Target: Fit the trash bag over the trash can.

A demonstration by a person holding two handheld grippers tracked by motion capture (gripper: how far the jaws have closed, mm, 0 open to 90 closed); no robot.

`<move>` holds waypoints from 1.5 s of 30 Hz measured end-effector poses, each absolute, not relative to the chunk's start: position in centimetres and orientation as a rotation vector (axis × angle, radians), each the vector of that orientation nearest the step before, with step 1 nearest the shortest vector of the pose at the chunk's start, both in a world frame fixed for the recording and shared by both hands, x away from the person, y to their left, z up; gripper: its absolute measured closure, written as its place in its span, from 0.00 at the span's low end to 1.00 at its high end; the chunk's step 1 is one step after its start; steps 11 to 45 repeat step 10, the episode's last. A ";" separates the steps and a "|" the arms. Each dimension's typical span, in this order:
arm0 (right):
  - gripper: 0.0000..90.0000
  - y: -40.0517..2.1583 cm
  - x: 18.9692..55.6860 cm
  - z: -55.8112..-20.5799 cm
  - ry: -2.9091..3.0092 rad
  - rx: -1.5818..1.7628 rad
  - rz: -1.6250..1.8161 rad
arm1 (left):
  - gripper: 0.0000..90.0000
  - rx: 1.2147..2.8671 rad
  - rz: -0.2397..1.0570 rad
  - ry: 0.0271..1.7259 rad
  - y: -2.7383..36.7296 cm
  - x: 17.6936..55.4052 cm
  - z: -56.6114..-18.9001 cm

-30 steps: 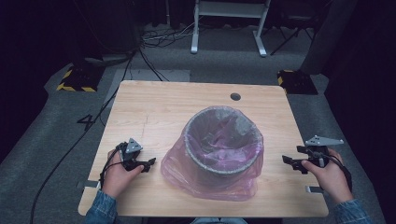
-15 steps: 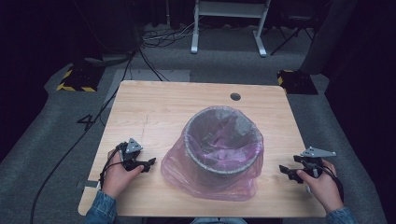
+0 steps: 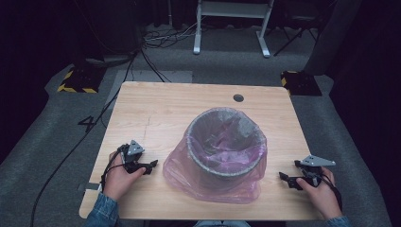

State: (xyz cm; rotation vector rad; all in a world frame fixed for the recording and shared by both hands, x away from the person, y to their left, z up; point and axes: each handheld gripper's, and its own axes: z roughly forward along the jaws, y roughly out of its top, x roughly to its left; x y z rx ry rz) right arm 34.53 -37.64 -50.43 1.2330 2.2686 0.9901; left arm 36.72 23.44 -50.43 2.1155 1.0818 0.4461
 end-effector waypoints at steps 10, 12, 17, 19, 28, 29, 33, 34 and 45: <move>0.11 -37.6 34.5 -50.5 2.261 1.235 0.987 | 0.24 2.115 0.448 1.081 23.4 36.7 -50.4; 0.11 -37.6 34.5 -50.5 2.261 1.235 0.987 | 0.24 2.115 0.448 1.081 23.4 36.7 -50.4; 0.11 -37.6 34.5 -50.5 2.261 1.235 0.987 | 0.24 2.115 0.448 1.081 23.4 36.7 -50.4; 0.11 -37.6 34.5 -50.5 2.261 1.235 0.987 | 0.24 2.115 0.448 1.081 23.4 36.7 -50.4; 0.11 -37.6 34.5 -50.5 2.261 1.235 0.987 | 0.24 2.115 0.448 1.081 23.4 36.7 -50.4; 0.11 -37.6 34.5 -50.5 2.261 1.235 0.987 | 0.24 2.115 0.448 1.081 23.4 36.7 -50.4; 0.11 -37.6 34.5 -50.5 2.261 1.235 0.987 | 0.24 2.115 0.448 1.081 23.4 36.7 -50.4; 0.11 -37.6 34.5 -50.5 2.261 1.235 0.987 | 0.24 2.115 0.448 1.081 23.4 36.7 -50.4; 0.11 -37.6 34.5 -50.5 2.261 1.235 0.987 | 0.24 2.115 0.448 1.081 23.4 36.7 -50.4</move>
